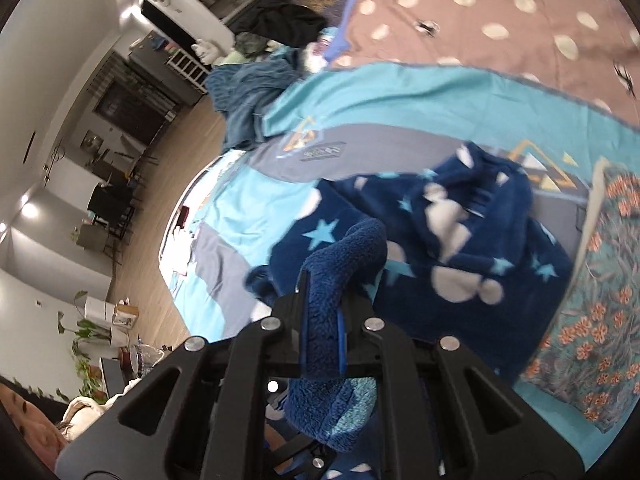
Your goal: Fold small clothes
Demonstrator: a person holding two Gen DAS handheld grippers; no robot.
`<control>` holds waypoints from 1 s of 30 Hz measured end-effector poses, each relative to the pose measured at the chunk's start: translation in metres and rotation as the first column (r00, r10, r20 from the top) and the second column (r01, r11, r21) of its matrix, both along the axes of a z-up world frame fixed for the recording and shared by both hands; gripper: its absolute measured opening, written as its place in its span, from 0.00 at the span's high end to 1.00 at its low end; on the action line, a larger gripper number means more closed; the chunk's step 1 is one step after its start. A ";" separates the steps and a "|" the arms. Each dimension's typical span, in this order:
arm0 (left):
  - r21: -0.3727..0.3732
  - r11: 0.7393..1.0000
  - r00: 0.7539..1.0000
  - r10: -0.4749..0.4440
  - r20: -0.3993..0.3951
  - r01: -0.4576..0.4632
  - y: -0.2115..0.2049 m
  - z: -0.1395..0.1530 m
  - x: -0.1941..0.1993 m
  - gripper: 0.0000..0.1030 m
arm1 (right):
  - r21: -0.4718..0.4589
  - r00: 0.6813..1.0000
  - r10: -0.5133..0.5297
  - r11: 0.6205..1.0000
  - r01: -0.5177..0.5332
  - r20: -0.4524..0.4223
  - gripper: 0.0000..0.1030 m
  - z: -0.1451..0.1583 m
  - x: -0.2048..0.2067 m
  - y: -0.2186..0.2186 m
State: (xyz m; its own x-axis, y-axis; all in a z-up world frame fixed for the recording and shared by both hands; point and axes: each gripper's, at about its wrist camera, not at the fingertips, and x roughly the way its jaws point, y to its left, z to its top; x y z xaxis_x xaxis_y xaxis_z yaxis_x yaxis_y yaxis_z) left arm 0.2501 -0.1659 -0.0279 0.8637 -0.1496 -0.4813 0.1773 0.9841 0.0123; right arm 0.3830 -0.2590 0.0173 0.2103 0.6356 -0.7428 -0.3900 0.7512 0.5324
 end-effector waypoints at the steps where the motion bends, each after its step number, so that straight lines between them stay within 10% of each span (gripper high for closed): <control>1: -0.005 1.000 1.000 -0.007 -0.029 0.007 -0.006 -0.005 0.004 0.92 | -0.002 1.000 -0.010 1.000 0.010 -0.013 0.90 -0.010 0.004 -0.008; 10: 0.030 0.991 0.964 -0.119 -0.237 0.129 -0.044 -0.061 0.021 0.87 | -0.054 0.988 -0.094 0.995 0.088 -0.120 0.90 -0.097 0.018 -0.060; 13: 0.057 0.964 0.904 -0.221 -0.367 0.259 -0.049 -0.073 0.018 0.60 | -0.114 0.983 -0.128 0.987 0.113 -0.129 0.87 -0.122 0.017 -0.073; 19: -0.117 0.910 0.829 -0.411 -0.378 0.398 0.025 -0.046 -0.011 0.47 | -0.227 0.980 -0.197 0.954 0.198 0.027 0.62 -0.119 -0.007 -0.084; 25: -0.318 0.903 0.893 -0.373 -0.252 0.288 0.159 -0.018 0.007 0.34 | -0.177 0.917 -0.226 0.939 0.295 0.329 0.39 -0.082 -0.060 -0.057; 30: -0.451 0.853 0.853 -0.424 -0.306 0.263 0.209 -0.045 0.050 0.34 | -0.257 0.933 -0.108 0.945 0.204 0.342 0.40 -0.121 -0.075 0.001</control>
